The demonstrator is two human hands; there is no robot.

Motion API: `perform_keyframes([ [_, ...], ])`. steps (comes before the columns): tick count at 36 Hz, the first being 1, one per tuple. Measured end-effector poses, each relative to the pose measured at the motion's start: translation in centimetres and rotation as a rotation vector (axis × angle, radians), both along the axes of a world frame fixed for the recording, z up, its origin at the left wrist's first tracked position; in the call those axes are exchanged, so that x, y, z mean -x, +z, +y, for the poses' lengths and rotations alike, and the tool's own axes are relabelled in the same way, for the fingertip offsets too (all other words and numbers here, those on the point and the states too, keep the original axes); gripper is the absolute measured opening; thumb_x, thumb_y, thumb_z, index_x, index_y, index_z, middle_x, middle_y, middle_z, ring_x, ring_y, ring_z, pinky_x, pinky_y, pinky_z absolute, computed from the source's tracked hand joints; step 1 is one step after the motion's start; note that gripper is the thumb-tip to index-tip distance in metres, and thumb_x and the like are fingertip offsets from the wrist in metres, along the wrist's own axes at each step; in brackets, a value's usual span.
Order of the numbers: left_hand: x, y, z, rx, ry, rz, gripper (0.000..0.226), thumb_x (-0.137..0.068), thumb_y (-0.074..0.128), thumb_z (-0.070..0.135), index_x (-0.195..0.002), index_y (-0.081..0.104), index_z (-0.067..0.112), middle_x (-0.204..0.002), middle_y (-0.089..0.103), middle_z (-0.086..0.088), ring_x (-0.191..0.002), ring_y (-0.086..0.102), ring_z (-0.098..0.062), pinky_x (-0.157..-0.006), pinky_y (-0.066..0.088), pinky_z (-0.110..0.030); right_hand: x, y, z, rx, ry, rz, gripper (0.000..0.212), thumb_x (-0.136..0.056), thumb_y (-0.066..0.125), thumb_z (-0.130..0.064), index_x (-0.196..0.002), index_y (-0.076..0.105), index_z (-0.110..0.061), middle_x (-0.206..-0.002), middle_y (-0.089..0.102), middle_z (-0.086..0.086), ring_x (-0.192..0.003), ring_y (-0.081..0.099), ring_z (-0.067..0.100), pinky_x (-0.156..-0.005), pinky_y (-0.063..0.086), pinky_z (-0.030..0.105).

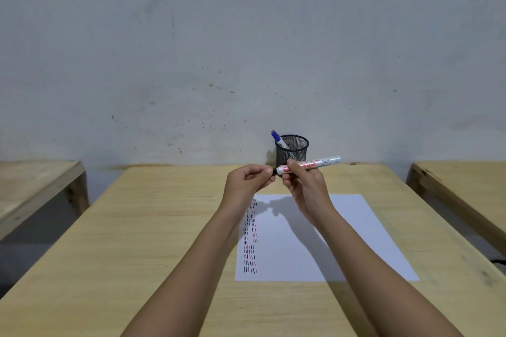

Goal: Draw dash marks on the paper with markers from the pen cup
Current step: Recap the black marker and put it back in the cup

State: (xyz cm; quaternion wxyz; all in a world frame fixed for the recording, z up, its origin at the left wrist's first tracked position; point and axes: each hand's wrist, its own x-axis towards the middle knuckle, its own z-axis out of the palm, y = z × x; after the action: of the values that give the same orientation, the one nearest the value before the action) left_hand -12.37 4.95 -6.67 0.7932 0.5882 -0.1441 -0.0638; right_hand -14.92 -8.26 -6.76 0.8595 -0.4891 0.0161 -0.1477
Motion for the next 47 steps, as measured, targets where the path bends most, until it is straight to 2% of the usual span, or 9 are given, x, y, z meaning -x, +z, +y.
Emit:
perform_keyframes([
  [12,-0.3,-0.5,1.1,-0.018,0.001,0.034,0.010,-0.084,0.062,-0.002,-0.092,0.068,-0.003,-0.074,0.073,-0.004,-0.070,0.071,-0.007,-0.071,0.054,-0.012,0.6,-0.6,0.1,0.107,0.046,0.018,0.007,-0.090,0.058,-0.010,-0.084,0.062,-0.009,-0.067,0.068,0.000,-0.057,0.059,0.006,-0.054,0.050,0.015],
  [21,-1.7,0.7,2.4,0.025,0.074,0.061,0.010,-0.082,0.066,0.000,-0.092,0.069,0.000,-0.072,0.072,-0.004,-0.066,0.070,-0.009,-0.074,0.057,-0.016,1.0,-0.9,-1.7,-0.120,0.003,0.053,0.008,-0.086,0.059,-0.003,-0.083,0.065,-0.008,-0.061,0.065,-0.002,-0.060,0.063,0.006,-0.058,0.052,0.014],
  [26,-2.4,1.4,2.4,0.033,0.110,0.033,0.016,-0.081,0.067,0.001,-0.097,0.068,-0.001,-0.074,0.073,-0.004,-0.068,0.069,-0.010,-0.075,0.057,-0.017,1.1,-1.4,-3.1,0.151,0.154,0.088,0.009,-0.082,0.061,0.003,-0.086,0.066,-0.004,-0.077,0.064,0.009,-0.068,0.065,0.013,-0.066,0.054,0.016],
  [29,-2.9,2.0,1.7,-0.016,0.121,-0.018,0.014,-0.081,0.068,0.001,-0.095,0.069,0.000,-0.077,0.071,-0.006,-0.069,0.069,-0.009,-0.076,0.057,-0.018,0.9,-1.5,-3.5,0.419,0.202,0.098,0.020,-0.071,0.072,-0.003,-0.090,0.067,-0.004,-0.081,0.065,0.016,-0.067,0.059,0.019,-0.061,0.046,0.023],
  [31,-3.2,2.3,1.0,-0.061,0.120,-0.057,0.012,-0.081,0.068,0.001,-0.093,0.070,0.003,-0.081,0.070,-0.009,-0.073,0.068,-0.013,-0.076,0.057,-0.017,0.6,-1.1,-3.6,0.624,0.190,0.108,0.027,-0.066,0.074,-0.007,-0.092,0.067,-0.006,-0.084,0.067,0.012,-0.066,0.060,0.020,-0.061,0.045,0.027],
  [33,-3.6,2.7,0.3,-0.119,0.121,-0.105,0.012,-0.081,0.068,0.003,-0.093,0.070,0.005,-0.082,0.069,-0.010,-0.076,0.066,-0.015,-0.073,0.056,-0.016,0.2,-0.4,-3.6,0.770,0.172,0.114,0.027,-0.070,0.072,-0.003,-0.097,0.066,-0.005,-0.086,0.066,0.005,-0.075,0.067,0.022,-0.075,0.051,0.031],
  [38,-4.7,3.5,-1.7,-0.243,0.104,-0.238,0.010,-0.080,0.071,0.007,-0.084,0.072,0.016,-0.077,0.070,-0.002,-0.072,0.066,-0.009,-0.078,0.055,-0.025,-1.0,0.8,-3.7,0.910,0.175,0.049,0.021,-0.081,0.065,-0.002,-0.102,0.062,-0.006,-0.076,0.057,0.000,-0.070,0.064,0.017,-0.077,0.052,0.032],
  [43,-6.1,3.7,-2.9,-0.294,0.125,-0.310,0.017,-0.084,0.068,0.019,-0.096,0.072,0.009,-0.094,0.073,-0.008,-0.091,0.068,-0.020,-0.089,0.054,-0.033,-2.3,1.9,-4.6,0.970,0.122,0.029,0.014,-0.083,0.062,-0.004,-0.097,0.061,-0.007,-0.078,0.059,0.002,-0.070,0.062,0.016,-0.074,0.054,0.033],
  [47,-7.5,2.4,-3.4,-0.402,0.198,-0.330,0.022,-0.087,0.064,0.029,-0.102,0.067,0.013,-0.092,0.068,0.003,-0.087,0.063,-0.010,-0.078,0.047,-0.008,-3.9,2.5,-6.5,0.943,-0.032,-0.005,0.011,-0.082,0.064,-0.008,-0.086,0.062,-0.018,-0.076,0.060,-0.005,-0.072,0.063,0.020,-0.080,0.055,0.050],
])
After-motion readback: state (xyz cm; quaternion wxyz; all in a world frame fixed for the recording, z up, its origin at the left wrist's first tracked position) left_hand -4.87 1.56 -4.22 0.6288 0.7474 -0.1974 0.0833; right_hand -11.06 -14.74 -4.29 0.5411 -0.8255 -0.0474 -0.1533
